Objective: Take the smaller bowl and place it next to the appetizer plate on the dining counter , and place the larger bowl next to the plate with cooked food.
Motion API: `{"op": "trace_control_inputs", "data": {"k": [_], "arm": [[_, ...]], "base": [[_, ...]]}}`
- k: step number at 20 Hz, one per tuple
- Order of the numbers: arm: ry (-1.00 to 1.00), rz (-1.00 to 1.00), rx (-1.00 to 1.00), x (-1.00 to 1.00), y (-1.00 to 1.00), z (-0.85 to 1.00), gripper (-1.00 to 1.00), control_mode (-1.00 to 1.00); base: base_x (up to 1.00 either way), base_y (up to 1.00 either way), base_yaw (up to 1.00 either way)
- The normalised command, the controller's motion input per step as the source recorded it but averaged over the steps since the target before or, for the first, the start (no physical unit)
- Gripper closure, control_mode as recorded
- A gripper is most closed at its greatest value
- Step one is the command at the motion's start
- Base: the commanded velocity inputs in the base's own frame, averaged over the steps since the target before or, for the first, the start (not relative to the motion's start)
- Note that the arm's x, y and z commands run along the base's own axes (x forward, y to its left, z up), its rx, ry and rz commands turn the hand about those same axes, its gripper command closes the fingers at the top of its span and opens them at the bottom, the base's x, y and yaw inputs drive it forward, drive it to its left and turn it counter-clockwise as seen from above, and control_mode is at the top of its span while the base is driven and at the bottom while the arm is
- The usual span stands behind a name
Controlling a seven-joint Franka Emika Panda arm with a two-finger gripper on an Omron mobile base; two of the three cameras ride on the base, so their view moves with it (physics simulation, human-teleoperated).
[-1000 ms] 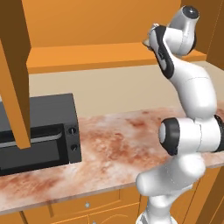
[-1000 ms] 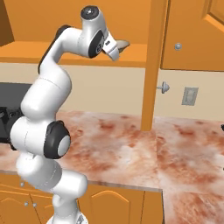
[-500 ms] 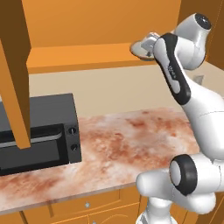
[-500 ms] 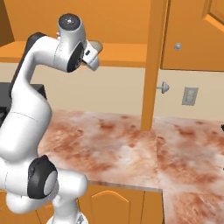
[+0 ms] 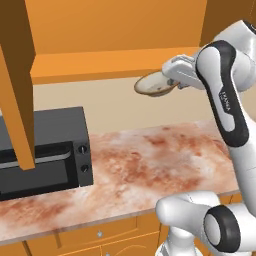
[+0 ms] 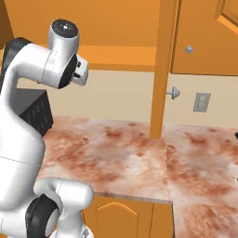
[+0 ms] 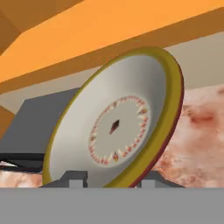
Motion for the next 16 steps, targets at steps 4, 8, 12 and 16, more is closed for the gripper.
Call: {"op": "trace_control_inputs", "data": {"k": [4,8,12,16], "arm": [[-0.09,0.1,-0.25,-1.0,0.0,-0.28,1.0,-1.0],[-0.14,0.03,-0.19,-0.99,-0.02,-0.5,1.0,-1.0],[-0.07,0.0,-0.12,-0.51,-0.08,-0.47,1.0,-1.0],[-0.02,0.0,0.0,-0.13,-0.03,0.0,1.0,1.0]], "base": [[0.0,0.0,0.0],[0.0,0.0,0.0],[0.0,0.0,0.0],[-0.67,0.0,0.12]]}}
